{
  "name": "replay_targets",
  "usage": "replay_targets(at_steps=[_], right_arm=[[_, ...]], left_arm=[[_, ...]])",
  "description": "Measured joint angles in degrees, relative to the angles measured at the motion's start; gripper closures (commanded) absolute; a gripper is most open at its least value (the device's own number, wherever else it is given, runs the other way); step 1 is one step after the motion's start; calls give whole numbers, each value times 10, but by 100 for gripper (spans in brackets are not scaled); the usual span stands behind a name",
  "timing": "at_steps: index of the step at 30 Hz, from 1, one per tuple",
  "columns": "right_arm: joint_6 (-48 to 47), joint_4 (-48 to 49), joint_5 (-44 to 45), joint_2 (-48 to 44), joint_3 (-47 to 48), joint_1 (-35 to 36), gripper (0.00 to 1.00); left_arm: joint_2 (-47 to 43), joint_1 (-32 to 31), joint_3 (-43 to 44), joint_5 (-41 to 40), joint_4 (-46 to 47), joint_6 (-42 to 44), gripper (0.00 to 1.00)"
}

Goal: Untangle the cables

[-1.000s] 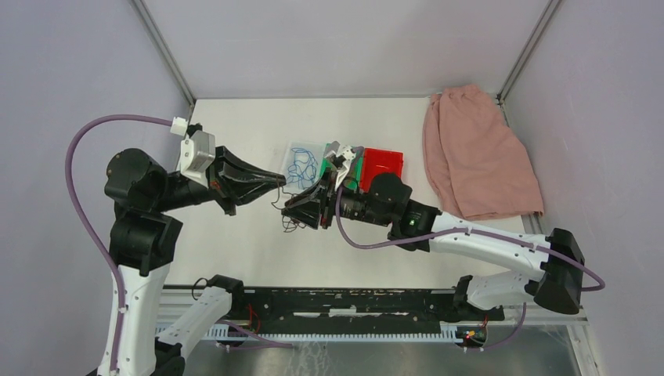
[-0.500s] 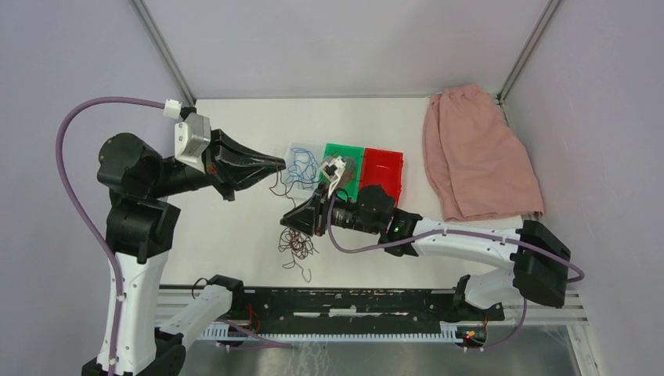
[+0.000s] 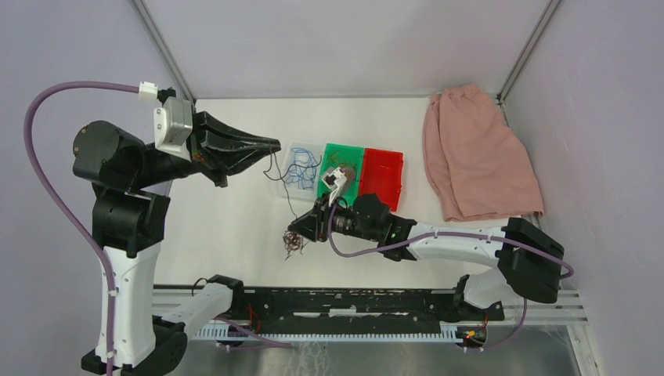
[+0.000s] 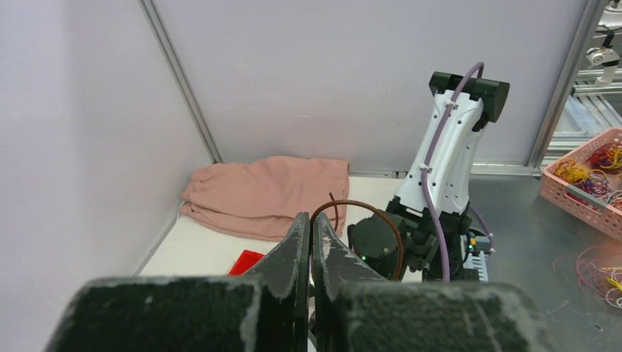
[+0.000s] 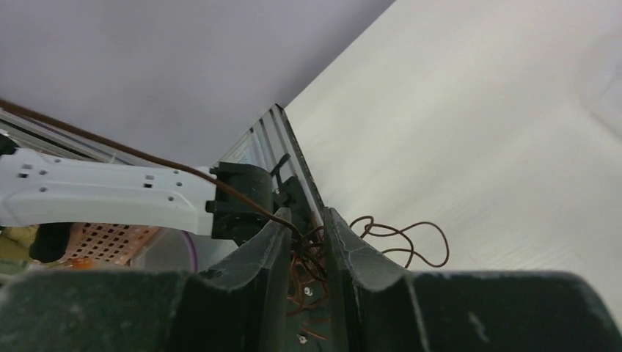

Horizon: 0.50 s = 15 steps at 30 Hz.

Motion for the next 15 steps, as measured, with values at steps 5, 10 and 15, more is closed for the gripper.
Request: replay_targets(at_steps=[5,10,15], right_arm=[[-14,-9,11,16,-10,-1,72],[-26,-7,21,20,-11,-1,70],[-36,-9,29,33,-14,-2,67]], left_arm=[[28,0,37,-12,1,0,96],[50,0,62,-28,10,0,97],[83,0,113,-54,27,0,97]])
